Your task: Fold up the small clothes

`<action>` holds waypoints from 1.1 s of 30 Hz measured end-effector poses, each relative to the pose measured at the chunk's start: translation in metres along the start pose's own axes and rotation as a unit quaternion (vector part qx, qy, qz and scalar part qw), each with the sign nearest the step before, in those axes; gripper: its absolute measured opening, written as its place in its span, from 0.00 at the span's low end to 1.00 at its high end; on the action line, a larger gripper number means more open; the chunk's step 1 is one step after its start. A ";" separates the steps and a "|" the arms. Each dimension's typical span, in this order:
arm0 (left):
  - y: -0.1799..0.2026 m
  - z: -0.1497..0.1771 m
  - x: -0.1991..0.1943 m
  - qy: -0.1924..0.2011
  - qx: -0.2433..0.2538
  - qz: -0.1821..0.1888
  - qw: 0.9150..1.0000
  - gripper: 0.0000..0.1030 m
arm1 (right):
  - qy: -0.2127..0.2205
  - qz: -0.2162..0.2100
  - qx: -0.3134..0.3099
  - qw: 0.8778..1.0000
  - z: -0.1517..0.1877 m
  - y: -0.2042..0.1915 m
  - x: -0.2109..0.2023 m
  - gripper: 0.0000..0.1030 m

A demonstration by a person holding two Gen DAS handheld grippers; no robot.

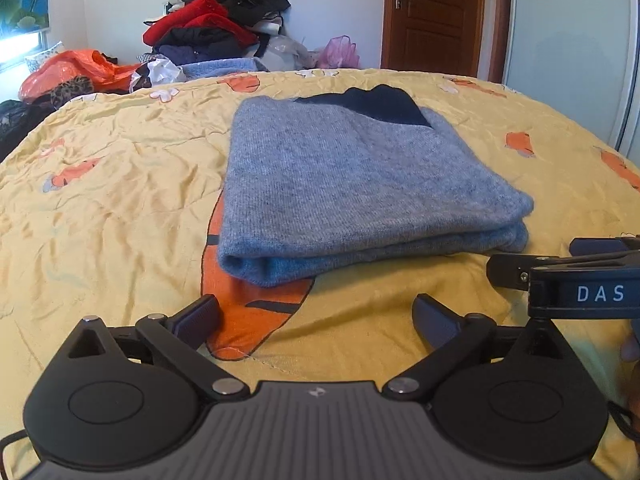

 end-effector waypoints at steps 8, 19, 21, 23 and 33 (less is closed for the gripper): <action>-0.001 -0.001 0.001 -0.001 -0.004 -0.006 1.000 1.00 | 0.005 -0.010 0.008 1.000 0.001 0.002 -0.003 1.00; -0.002 -0.001 0.000 0.001 -0.009 -0.008 1.000 1.00 | 0.010 -0.010 0.011 1.000 0.002 0.002 -0.002 1.00; -0.002 0.000 0.000 0.002 -0.010 -0.008 1.000 1.00 | 0.011 -0.009 0.012 1.000 0.002 0.002 -0.002 1.00; -0.002 -0.001 0.000 0.002 -0.012 -0.008 1.000 1.00 | 0.012 -0.010 0.013 1.000 0.003 0.002 -0.003 1.00; -0.004 -0.005 0.003 -0.001 -0.023 -0.017 1.000 1.00 | 0.005 -0.028 -0.011 1.000 0.003 -0.001 -0.004 1.00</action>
Point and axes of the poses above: each gripper's, at about its wrist camera, not at the fingertips, and x roughly the way its jaws point, y to its right, z to its underside, the point moved 8 cm from there along x, roughly the way its jaws point, and after that the axes turned 11 degrees about -y, right-handed, at the moved point
